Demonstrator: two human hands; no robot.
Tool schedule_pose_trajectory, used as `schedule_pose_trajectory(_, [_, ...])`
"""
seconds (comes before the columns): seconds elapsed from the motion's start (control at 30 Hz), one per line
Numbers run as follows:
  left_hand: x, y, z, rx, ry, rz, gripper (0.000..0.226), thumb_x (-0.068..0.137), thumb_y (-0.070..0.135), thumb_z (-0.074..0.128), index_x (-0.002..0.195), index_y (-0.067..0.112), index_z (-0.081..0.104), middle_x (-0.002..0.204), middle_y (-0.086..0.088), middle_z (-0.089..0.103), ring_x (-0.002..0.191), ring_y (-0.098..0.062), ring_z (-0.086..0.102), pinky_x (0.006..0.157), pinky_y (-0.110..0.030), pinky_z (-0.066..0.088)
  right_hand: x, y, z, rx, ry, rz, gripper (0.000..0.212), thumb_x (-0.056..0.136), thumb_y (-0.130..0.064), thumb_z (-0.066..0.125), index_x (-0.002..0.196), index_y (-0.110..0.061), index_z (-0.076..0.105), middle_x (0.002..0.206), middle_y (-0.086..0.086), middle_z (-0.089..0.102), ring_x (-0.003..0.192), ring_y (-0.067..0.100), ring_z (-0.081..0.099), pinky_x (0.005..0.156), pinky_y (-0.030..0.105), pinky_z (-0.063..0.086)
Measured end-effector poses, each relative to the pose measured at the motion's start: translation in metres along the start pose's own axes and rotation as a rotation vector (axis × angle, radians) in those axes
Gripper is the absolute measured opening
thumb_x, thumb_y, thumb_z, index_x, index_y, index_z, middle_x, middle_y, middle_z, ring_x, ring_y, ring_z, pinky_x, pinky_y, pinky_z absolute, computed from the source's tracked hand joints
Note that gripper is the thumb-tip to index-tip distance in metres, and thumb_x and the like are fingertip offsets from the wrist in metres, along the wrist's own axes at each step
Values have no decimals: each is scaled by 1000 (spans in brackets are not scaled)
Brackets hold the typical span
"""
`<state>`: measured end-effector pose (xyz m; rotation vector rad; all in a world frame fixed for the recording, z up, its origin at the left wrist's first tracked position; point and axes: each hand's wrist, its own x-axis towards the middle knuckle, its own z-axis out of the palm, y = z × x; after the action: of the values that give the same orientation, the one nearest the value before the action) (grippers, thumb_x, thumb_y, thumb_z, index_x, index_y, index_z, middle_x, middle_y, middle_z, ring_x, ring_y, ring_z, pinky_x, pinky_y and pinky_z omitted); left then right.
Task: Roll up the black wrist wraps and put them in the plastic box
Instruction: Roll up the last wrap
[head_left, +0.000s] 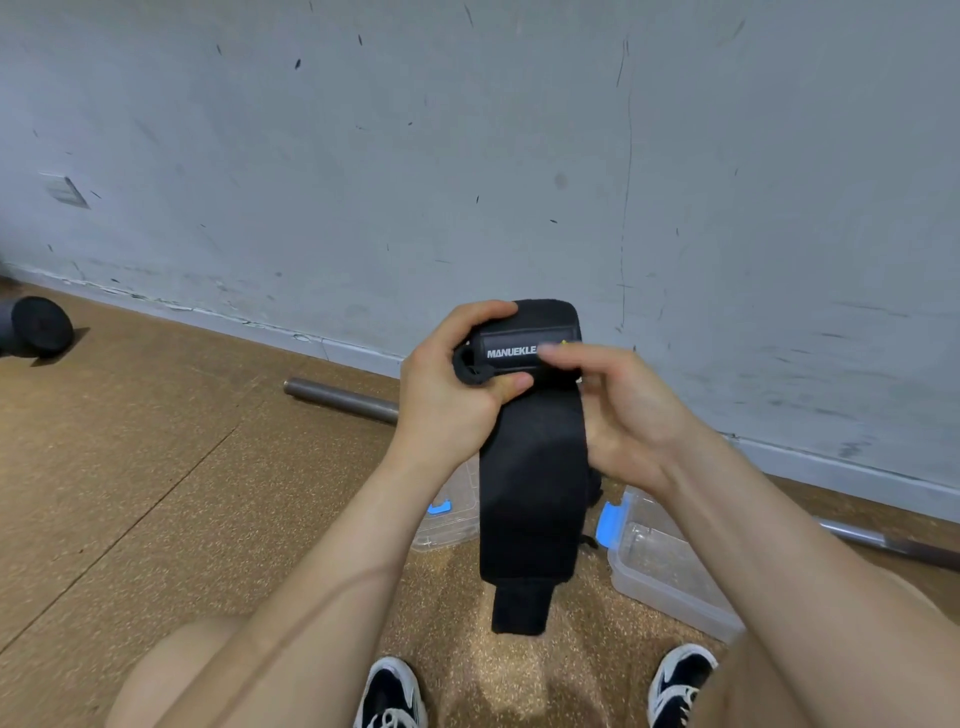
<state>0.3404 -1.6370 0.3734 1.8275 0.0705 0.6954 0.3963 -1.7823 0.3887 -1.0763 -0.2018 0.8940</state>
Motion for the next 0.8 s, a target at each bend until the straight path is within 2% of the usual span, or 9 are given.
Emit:
schedule_pose_trajectory(0.07, [-1,3,0,11,-34,15,62,65,-5,84,108,34,64,103,21,68,100,-1,64,90,-22,52,1,-1,0,35,-7,-11,41,88,-41,61,109,-7,74,113,18,71,101,31,69,95,43,53])
schedule_pose_trajectory(0.13, [-3,7,0,41,-105,27,61,66,-4,85,108,34,62,103,22,66,99,0,64,86,-18,51,4,1,-2,-13,65,-27,51,87,-47,64,117,-6,70,118,18,70,104,31,69,95,43,55])
schedule_pose_trajectory(0.27, [2,16,-16,-154,-291,-148,59,75,15,83,122,36,54,120,12,63,105,-9,66,83,-26,56,6,1,-5,-75,87,-103,51,83,-36,69,121,-2,67,118,21,69,103,32,70,90,43,57])
schedule_pose_trajectory(0.37, [5,25,-26,-275,-253,-395,59,80,46,77,132,39,51,124,-2,65,109,-18,68,87,-41,59,5,-2,-5,-143,27,-166,50,81,-29,68,122,-1,64,117,21,70,105,32,69,84,38,58])
schedule_pose_trajectory(0.5, [6,25,-35,-226,-442,-504,59,77,49,74,129,26,59,125,-9,67,105,-19,70,76,-38,60,7,1,-6,-180,-39,-193,49,81,-21,67,125,-1,61,114,17,70,102,31,69,81,37,57])
schedule_pose_trajectory(0.57, [9,23,-48,-364,-553,-542,80,69,69,72,134,25,58,132,-9,64,117,-28,65,81,-46,59,7,-1,-8,-195,-81,-213,46,85,-14,66,127,1,58,117,19,69,106,33,68,83,39,57])
schedule_pose_trajectory(0.63, [14,23,-58,-477,-597,-599,98,66,88,49,140,23,54,138,-9,60,123,-34,61,88,-56,56,6,-2,-10,-235,-172,-233,45,90,-9,64,132,3,54,128,24,62,116,40,62,96,50,53])
schedule_pose_trajectory(0.7, [16,23,-61,-410,-581,-620,90,74,83,34,138,23,55,136,-10,61,121,-35,61,92,-59,53,6,-2,-12,-258,-213,-241,49,88,-8,63,134,3,51,132,26,60,118,41,61,98,53,51])
schedule_pose_trajectory(0.8, [14,23,-57,-87,-560,-498,56,80,57,69,127,29,59,121,-16,68,107,-30,69,91,-53,55,8,2,-11,-314,-159,-228,58,78,-8,70,133,-6,52,120,18,68,106,32,68,86,41,56])
